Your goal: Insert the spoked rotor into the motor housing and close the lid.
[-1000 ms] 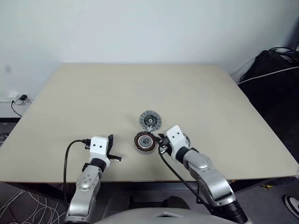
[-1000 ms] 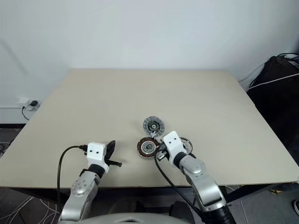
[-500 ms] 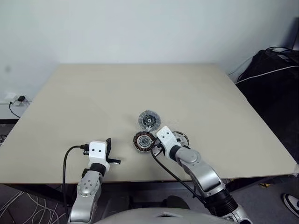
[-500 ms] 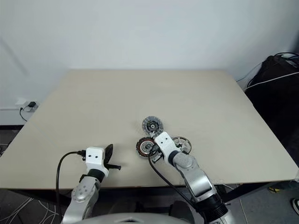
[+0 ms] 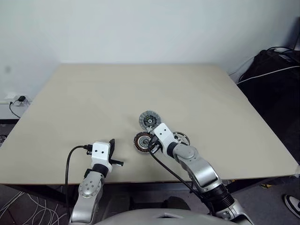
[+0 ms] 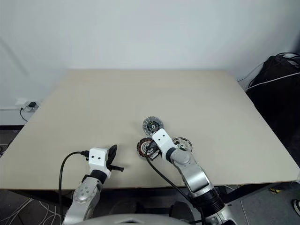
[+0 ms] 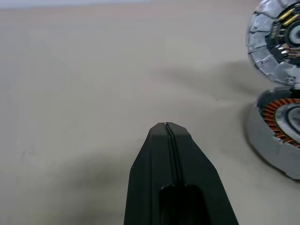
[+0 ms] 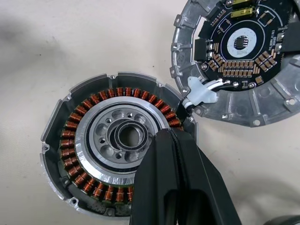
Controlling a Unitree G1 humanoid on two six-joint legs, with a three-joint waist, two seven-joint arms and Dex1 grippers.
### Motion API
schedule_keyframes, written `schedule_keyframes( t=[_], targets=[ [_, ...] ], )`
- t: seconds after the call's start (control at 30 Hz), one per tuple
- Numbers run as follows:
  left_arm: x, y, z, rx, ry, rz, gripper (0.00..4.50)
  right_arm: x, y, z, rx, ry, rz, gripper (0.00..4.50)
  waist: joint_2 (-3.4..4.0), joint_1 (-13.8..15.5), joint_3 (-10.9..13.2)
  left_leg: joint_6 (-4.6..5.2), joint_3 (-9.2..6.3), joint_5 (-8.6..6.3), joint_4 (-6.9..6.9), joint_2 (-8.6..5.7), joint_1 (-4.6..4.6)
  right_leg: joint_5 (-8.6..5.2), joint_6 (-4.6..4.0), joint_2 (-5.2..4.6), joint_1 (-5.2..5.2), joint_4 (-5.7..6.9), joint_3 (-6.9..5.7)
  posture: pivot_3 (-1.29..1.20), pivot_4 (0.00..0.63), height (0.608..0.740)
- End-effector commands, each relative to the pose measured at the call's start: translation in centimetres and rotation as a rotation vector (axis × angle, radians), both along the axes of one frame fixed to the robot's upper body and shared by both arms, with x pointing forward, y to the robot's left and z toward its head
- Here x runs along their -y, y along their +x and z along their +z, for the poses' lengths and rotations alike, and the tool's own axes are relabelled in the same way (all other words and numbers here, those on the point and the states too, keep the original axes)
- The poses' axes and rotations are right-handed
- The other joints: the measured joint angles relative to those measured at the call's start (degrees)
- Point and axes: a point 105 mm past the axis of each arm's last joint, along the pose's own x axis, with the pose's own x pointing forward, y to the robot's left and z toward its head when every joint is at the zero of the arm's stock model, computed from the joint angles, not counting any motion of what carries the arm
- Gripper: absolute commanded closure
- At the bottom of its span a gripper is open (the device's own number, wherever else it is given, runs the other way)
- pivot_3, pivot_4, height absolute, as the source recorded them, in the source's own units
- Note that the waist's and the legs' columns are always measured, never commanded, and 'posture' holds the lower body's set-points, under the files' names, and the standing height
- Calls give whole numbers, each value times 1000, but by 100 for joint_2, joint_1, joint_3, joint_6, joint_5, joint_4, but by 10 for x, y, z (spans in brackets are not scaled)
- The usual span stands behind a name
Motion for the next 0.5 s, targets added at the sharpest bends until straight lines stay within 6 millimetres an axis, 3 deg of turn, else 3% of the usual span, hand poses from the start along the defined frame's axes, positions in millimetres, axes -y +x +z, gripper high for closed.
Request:
schedule_keyframes(
  t=[0.03, 0.5],
  targets=[
    [8, 0, 8, 33, 7, -68, 4500, -4, 5, 8, 28, 3, 13, 4477, 1, -1, 1, 0, 0, 0, -1, 0, 0, 0, 0, 0, 0, 0, 0, 0, 0, 740],
    [29, -23, -5, -90, -28, -315, 4500, -13, 1, 7, 14, 16, 34, 4477, 16, -127, 10, -1, 0, 0, -6, 0, 0, 0, 0, 1, -3, 0, 0, 0, 0, 740]
  ],
)
